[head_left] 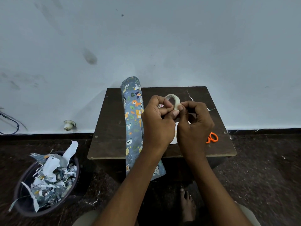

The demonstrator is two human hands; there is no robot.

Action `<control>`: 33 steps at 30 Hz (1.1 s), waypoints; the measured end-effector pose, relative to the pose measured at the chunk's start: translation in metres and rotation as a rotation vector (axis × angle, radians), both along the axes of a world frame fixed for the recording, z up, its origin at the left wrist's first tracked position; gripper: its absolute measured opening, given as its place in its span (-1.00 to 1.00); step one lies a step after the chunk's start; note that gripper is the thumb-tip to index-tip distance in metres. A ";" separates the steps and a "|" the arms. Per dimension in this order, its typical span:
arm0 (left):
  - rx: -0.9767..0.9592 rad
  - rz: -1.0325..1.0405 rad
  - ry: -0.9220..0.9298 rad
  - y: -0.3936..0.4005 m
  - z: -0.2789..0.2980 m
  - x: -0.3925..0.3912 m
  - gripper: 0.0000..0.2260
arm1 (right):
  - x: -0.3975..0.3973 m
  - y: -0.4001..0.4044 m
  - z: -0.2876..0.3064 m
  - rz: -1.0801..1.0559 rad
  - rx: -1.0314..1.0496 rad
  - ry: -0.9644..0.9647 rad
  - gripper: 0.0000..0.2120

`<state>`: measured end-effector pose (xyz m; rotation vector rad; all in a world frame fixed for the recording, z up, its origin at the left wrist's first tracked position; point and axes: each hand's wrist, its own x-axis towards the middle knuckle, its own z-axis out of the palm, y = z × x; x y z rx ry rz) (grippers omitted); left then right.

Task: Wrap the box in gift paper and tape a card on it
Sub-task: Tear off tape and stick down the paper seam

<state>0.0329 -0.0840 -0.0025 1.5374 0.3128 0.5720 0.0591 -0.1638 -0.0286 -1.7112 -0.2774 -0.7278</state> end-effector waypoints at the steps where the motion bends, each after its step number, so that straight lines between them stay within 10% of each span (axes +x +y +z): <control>1: -0.015 0.004 -0.002 -0.001 0.000 0.000 -0.66 | -0.001 0.001 0.000 -0.008 0.006 0.003 -0.93; 33: 0.537 -0.059 -0.104 0.017 0.003 0.000 -0.74 | 0.007 -0.019 0.016 0.036 -0.318 -0.099 -0.92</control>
